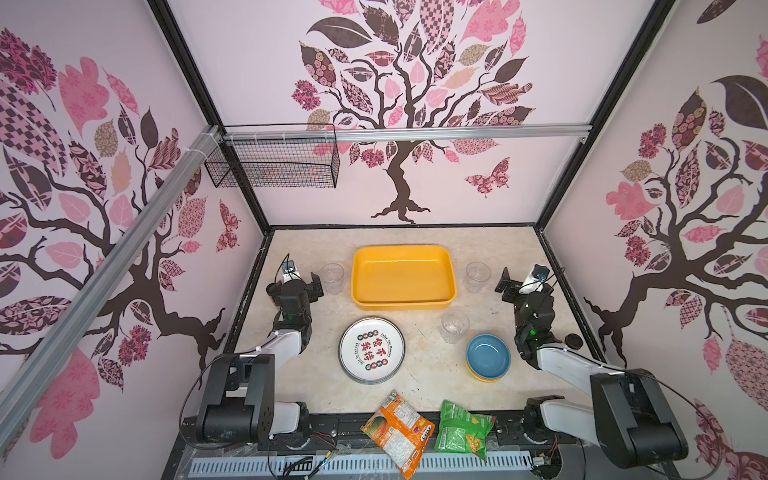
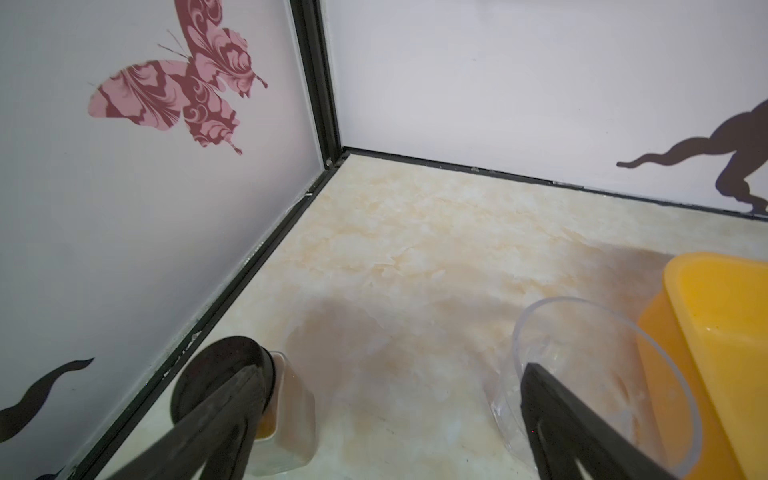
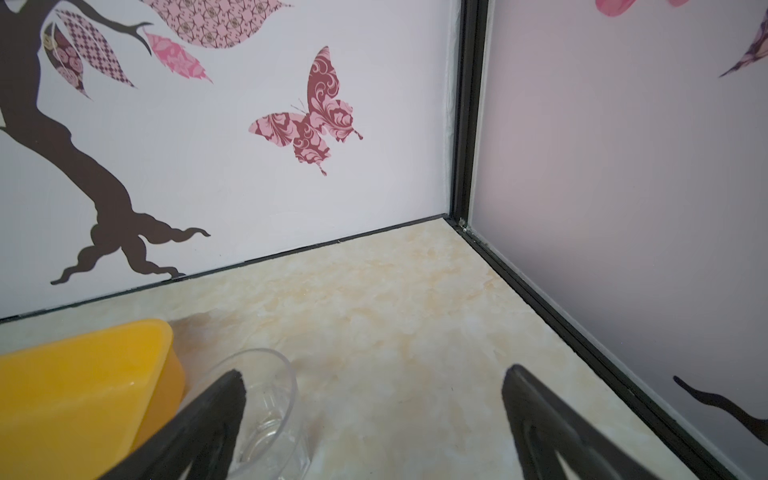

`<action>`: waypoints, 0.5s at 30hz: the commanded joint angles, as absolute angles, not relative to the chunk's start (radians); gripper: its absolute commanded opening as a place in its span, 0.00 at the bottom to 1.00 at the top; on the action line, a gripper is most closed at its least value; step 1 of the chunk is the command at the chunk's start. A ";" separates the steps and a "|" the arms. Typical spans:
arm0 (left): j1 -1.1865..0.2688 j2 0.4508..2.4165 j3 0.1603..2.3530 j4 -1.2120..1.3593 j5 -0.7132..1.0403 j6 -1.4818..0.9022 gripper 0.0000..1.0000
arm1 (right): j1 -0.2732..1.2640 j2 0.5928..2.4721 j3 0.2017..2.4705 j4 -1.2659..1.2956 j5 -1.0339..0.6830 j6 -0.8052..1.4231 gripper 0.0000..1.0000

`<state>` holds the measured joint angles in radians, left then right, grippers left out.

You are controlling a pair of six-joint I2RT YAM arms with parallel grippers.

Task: Place the mixed dishes into the plastic bin
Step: 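Reach the left gripper to the plate stack while the right reaches its far rim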

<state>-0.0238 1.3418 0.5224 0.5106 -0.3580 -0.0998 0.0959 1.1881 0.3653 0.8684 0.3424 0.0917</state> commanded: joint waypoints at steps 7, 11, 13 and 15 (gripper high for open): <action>-0.013 1.208 0.838 -0.160 -0.555 -0.565 0.99 | 0.094 1.058 0.642 0.291 0.294 0.503 0.99; 0.017 1.171 0.839 -0.162 -0.317 -0.585 0.99 | 0.085 1.038 0.667 0.193 0.213 0.740 1.00; 0.017 1.157 0.865 -0.212 -0.208 -0.570 0.93 | 0.083 1.042 0.668 0.246 0.058 0.719 0.96; 0.017 1.146 0.898 -0.291 -0.125 -0.573 0.86 | 0.084 1.059 0.707 0.214 -0.031 0.733 0.81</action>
<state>0.0177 1.1622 0.8337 -0.1467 -0.3012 -0.5373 0.0879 1.0527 0.6521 0.2958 0.1455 0.6277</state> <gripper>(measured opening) 0.870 0.835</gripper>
